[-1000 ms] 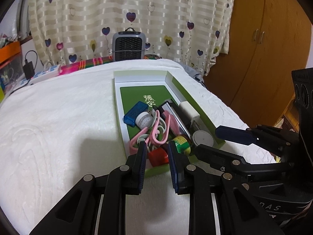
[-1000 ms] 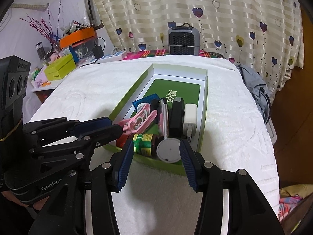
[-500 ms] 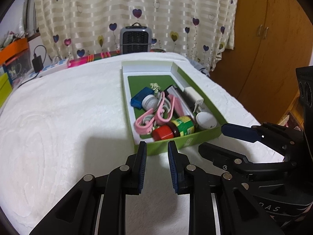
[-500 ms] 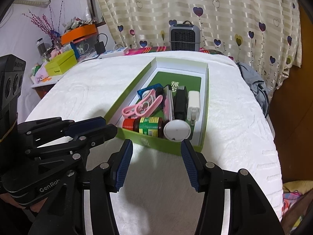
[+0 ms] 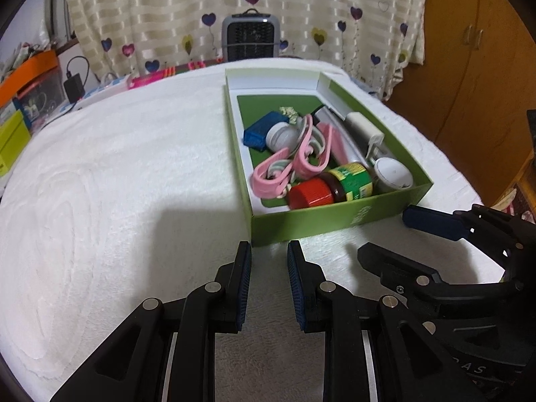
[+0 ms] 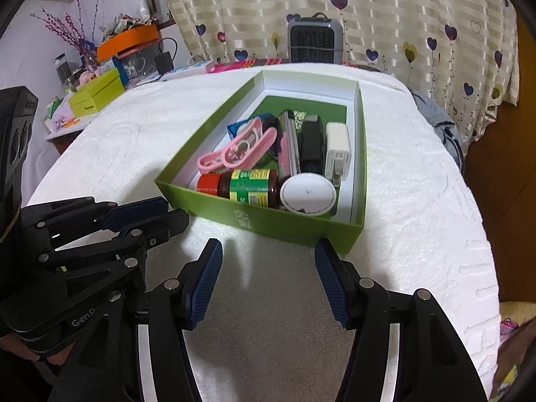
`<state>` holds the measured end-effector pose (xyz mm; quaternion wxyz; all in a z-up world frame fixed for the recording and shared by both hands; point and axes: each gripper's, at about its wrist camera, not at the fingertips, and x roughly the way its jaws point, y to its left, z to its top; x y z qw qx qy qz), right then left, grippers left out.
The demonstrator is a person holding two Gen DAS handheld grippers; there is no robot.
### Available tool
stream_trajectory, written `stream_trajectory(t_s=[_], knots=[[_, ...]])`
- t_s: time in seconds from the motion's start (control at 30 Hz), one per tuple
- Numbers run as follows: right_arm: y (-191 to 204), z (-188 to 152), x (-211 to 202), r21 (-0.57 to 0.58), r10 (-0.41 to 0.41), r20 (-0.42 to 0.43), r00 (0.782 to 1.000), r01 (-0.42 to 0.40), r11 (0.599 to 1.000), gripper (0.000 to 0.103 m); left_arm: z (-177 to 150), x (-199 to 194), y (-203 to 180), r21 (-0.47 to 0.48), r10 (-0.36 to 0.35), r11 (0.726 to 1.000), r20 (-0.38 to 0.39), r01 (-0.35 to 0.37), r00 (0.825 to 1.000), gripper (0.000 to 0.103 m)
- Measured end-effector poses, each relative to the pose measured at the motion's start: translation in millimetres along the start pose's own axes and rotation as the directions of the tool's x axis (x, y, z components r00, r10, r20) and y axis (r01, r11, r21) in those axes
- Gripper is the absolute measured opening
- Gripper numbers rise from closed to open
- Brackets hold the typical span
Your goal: Organize rigid objects
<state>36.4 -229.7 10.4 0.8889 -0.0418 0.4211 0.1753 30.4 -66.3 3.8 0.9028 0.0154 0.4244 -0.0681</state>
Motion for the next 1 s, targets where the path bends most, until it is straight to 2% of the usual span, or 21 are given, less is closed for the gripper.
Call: stream_trajectory(t_s=[0.2,1.0], knots=[[-2.7,-2.8,4.4,0.011,-0.008,-0.017,1.0,0.008,1.0,0.058,0.9,2.5,-3.1,0.007,0.023,1.0,-0.003,-0.023,1.0,0.022],[-5.0,-4.9,4.8,0.009,-0.014,-0.016,1.0,0.014,1.0,0.059,1.0,4.6,-1.5,-0.005,0.008,1.0,-0.003,-0.008,1.0,0.022]])
